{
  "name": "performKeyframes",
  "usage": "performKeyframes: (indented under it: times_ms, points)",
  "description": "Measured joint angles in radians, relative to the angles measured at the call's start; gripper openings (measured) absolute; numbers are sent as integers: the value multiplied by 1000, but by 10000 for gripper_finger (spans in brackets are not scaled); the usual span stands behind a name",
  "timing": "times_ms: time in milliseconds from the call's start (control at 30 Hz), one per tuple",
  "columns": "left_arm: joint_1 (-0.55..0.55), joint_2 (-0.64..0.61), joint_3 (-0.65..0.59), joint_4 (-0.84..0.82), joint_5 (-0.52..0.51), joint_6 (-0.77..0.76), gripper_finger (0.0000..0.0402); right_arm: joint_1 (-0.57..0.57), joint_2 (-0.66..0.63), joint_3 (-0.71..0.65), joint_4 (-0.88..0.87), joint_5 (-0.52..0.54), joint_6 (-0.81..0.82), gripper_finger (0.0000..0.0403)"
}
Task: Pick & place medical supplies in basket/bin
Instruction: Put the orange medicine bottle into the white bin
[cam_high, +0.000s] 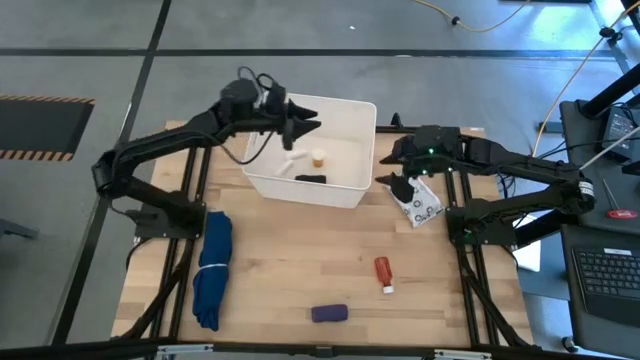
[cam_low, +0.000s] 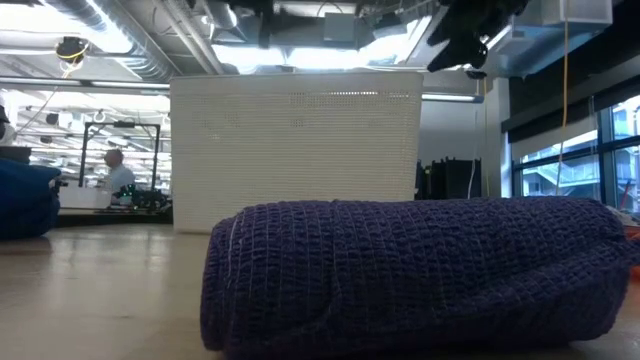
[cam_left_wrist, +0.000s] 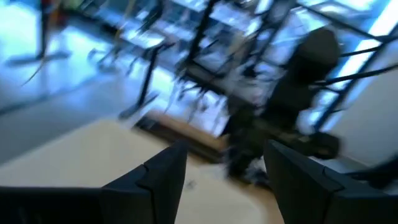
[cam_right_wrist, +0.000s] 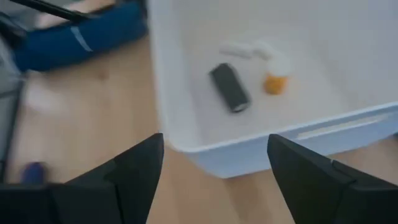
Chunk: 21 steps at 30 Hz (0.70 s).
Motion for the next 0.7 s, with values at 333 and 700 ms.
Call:
performKeyframes:
  times_ms: [333,700]
  points:
    - [-126,-186,0,-81,16,120,202,347,96,256,-254,408,399,282]
    - [-246,-346,0,-335,15,140,200,644,429,295,-668,220,1251,279]
